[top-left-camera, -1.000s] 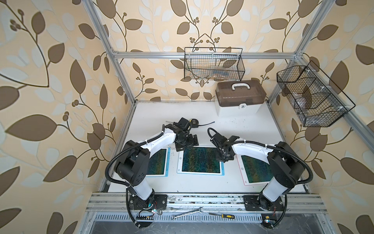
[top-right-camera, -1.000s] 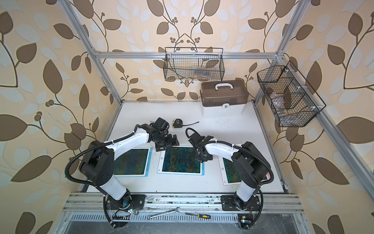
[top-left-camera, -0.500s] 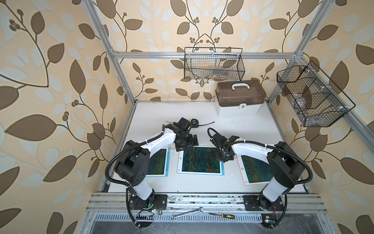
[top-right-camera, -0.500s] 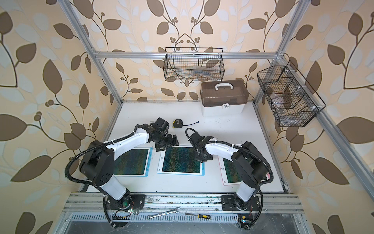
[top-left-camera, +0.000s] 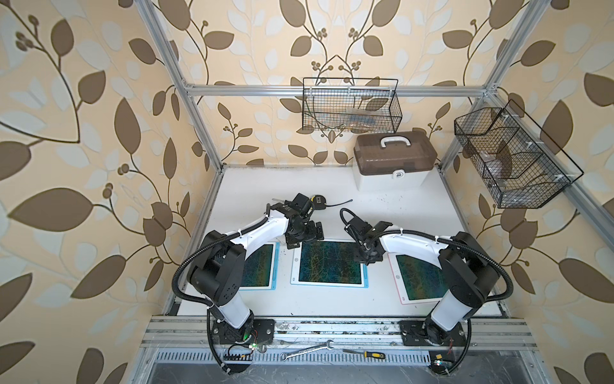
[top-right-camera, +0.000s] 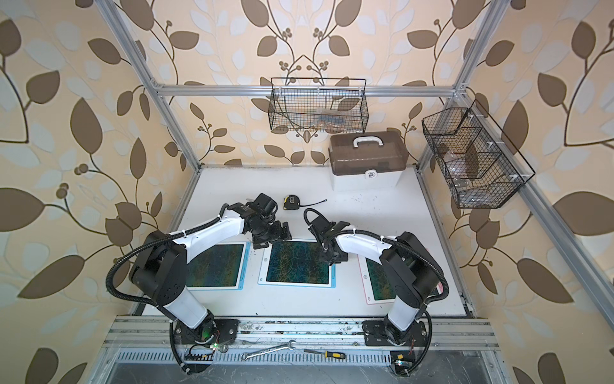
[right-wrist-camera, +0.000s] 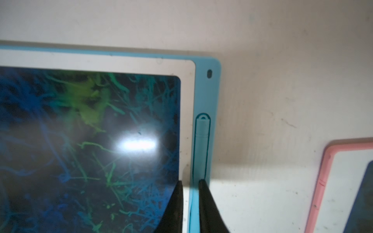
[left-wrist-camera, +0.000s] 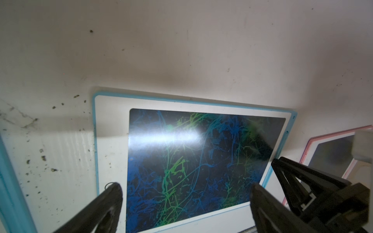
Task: Place the stylus back onto the writing tablet
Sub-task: Place the stylus on the writing tablet, then adjust the writing tablet at the center of the board.
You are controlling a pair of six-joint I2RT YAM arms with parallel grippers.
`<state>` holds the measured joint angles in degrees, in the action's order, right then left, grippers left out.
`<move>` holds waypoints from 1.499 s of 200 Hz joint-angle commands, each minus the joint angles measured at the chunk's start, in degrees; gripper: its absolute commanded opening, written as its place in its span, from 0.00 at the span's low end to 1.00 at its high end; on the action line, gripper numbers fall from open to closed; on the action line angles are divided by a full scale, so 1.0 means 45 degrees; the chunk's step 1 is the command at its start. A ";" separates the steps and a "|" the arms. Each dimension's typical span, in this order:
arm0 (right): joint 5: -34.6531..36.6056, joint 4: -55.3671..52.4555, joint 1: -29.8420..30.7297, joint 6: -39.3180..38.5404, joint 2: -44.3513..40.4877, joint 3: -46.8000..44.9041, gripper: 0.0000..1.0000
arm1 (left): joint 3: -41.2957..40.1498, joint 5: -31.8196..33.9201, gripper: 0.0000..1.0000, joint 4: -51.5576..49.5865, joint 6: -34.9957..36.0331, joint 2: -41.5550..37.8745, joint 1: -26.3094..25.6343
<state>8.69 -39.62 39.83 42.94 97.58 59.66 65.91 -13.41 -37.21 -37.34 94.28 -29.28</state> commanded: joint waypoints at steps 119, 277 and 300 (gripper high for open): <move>-0.0378 -0.0904 -0.1688 -0.1726 0.1955 0.4231 0.29 | 0.1972 -0.0321 0.99 -0.0885 0.0906 0.0832 0.1115; -0.0896 -0.0688 -0.1352 -0.1983 0.4451 0.5191 0.26 | 0.3846 -0.0331 0.99 -0.0732 0.1265 0.4066 0.1330; -0.0961 -0.0628 -0.1322 -0.1964 0.4526 0.5065 0.25 | 0.3645 -0.0340 0.99 -0.0610 0.1268 0.4127 0.1330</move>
<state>5.10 -42.09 33.45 34.41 116.55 81.89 82.52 -14.52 -40.21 -32.93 112.55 -23.90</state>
